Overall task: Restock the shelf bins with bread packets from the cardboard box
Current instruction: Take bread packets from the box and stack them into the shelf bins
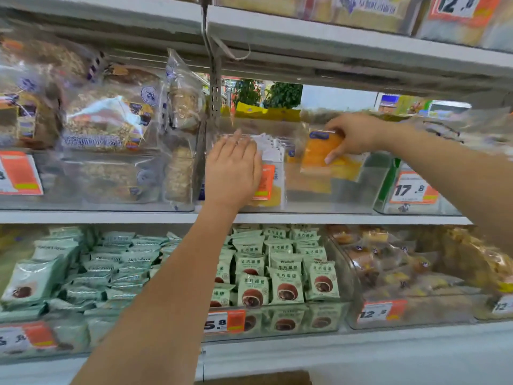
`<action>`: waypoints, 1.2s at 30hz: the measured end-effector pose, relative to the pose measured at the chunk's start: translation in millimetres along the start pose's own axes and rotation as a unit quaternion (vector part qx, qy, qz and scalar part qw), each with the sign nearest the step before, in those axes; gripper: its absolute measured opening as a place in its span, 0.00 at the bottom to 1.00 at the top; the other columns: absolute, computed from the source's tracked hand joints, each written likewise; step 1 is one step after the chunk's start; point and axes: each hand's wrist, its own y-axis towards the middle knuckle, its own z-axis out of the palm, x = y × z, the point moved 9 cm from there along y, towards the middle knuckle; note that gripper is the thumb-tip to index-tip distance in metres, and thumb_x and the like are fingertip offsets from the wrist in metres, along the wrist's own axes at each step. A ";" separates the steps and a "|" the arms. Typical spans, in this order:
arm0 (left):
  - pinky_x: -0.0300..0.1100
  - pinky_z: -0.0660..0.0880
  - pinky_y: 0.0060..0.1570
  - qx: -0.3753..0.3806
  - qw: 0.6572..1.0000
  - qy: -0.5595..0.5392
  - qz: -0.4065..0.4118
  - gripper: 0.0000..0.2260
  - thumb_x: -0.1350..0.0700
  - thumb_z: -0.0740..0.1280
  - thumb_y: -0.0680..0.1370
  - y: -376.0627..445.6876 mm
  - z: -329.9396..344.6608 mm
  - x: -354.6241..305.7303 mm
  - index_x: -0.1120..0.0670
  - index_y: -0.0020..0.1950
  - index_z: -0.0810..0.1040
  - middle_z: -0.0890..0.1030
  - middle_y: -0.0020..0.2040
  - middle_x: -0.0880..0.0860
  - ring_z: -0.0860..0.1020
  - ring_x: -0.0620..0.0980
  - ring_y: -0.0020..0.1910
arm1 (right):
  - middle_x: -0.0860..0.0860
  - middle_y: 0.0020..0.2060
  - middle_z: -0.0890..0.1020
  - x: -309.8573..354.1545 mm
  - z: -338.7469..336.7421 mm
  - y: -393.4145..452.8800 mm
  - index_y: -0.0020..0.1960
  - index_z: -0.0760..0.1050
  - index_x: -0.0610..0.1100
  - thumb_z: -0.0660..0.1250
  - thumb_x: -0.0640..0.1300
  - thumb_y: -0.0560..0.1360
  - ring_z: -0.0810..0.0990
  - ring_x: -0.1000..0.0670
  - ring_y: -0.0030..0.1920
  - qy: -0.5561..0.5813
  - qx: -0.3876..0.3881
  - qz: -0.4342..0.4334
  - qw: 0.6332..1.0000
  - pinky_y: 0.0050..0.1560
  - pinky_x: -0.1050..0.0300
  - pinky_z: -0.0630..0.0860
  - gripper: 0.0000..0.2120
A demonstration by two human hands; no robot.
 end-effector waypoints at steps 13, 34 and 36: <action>0.46 0.65 0.60 -0.010 0.999 0.025 0.016 0.23 0.53 0.48 0.82 -1.9 0.9 -2.9 0.59 0.49 0.83 0.84 0.49 0.55 0.80 0.54 0.57 | 0.56 0.34 0.72 10.9 45.1 36.4 0.45 0.73 0.44 0.80 0.45 0.61 0.72 0.48 0.40 0.072 -0.021 -0.016 0.997 0.38 0.59 0.64 0.20; 0.44 0.72 0.43 0.151 0.950 -0.273 0.019 0.10 0.60 0.56 0.79 -166.0 -90.7 -48.6 0.59 0.58 0.71 0.77 0.55 0.61 0.77 0.56 0.45 | 0.58 0.42 0.75 141.6 195.3 -224.4 0.45 0.73 0.49 0.61 0.40 0.72 0.72 0.57 0.46 0.231 -0.264 -0.015 0.936 0.47 0.55 0.69 0.06; 0.38 0.68 0.30 0.270 0.924 -0.270 0.024 0.10 0.58 0.57 0.77 -226.8 -90.5 -66.8 0.57 0.56 0.72 0.79 0.50 0.57 0.75 0.52 0.33 | 0.58 0.46 0.77 157.2 285.7 -236.6 0.49 0.72 0.52 0.61 0.39 0.74 0.73 0.55 0.51 0.218 -0.086 0.017 0.972 0.50 0.54 0.71 0.09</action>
